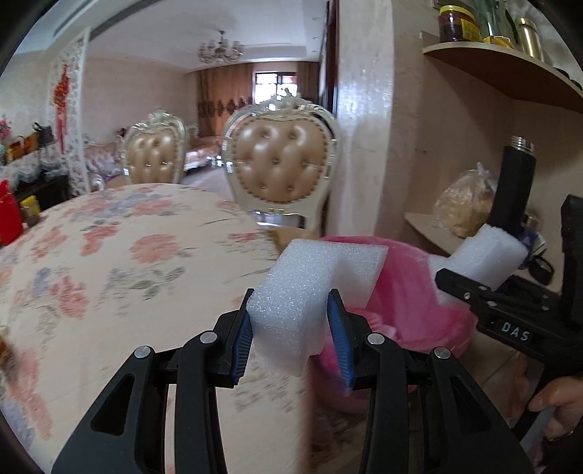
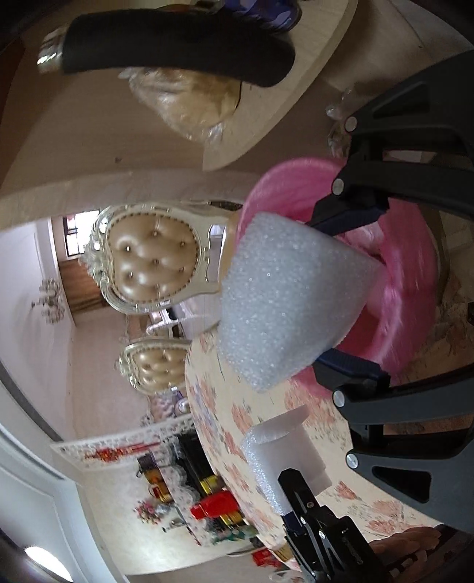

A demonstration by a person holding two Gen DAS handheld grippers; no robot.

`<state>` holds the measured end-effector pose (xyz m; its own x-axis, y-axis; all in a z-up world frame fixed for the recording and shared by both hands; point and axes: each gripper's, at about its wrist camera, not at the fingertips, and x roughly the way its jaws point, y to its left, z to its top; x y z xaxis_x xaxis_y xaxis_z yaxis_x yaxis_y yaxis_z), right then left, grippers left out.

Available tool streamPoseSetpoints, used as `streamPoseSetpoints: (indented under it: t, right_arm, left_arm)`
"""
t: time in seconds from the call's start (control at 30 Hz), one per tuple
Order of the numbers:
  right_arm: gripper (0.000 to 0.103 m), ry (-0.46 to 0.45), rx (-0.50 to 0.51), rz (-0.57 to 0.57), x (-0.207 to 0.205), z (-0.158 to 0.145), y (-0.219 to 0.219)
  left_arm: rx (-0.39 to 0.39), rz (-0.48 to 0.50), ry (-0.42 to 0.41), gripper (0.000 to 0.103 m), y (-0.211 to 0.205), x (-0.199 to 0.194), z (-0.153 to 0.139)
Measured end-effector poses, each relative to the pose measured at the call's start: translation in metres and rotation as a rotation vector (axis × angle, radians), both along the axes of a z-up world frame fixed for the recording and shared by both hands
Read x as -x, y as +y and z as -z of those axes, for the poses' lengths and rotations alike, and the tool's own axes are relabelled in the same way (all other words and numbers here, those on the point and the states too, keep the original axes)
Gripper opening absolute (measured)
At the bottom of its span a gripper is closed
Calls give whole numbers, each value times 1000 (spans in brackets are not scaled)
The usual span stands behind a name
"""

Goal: Collect trash
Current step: 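Carry both white foam blocks in both tools over the wastebasket, then open both tools to drop the foam blocks into the wastebasket, then move both open tools back to the table toward the boxes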

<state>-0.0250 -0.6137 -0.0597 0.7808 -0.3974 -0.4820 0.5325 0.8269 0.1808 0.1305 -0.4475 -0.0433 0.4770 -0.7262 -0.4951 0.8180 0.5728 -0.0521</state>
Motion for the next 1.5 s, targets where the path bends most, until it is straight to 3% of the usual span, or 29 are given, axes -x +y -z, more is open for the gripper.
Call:
streamPoseSetpoints:
  t: [0.43,0.5,0.57,0.67,0.73,0.8,0.93,1.1,1.23,1.5]
  right_arm:
    - [57,-35,-24,55,16,-4,-33]
    - [57,-36,-18,57,14,-5,-33]
    - [58,-37,-19,57,12,-6,-32]
    - [58,-34,-22,58,10,-5,-33]
    - [62,-30,-30,56,8,-4,-34]
    - [76,-29,-33,58,5,-4,-34]
    - [77,-22,-29,74,-1,-5,-31]
    - [87,-36,-23,56,-19,-13,-5]
    - [87,-24,-31,-70,-61,-15,37]
    - [87,25,-9,-420,-163,-19,173]
  left_arm:
    - [22,115,30,38,-65,-3,-1]
    - [2,102,18,47,-71,-4,0]
    - [11,89,18,86,-70,-8,1]
    - [29,44,-24,88,-59,-11,-4]
    - [22,16,-41,89,-43,-15,-9]
    - [17,-27,-60,92,-25,-19,-11]
    - [-21,-135,-89,93,27,-31,-8]
    - [-102,-285,-145,94,96,-53,0]
    - [-91,-411,-168,94,157,-70,-6]
    - [-50,-658,-156,95,290,-98,-14]
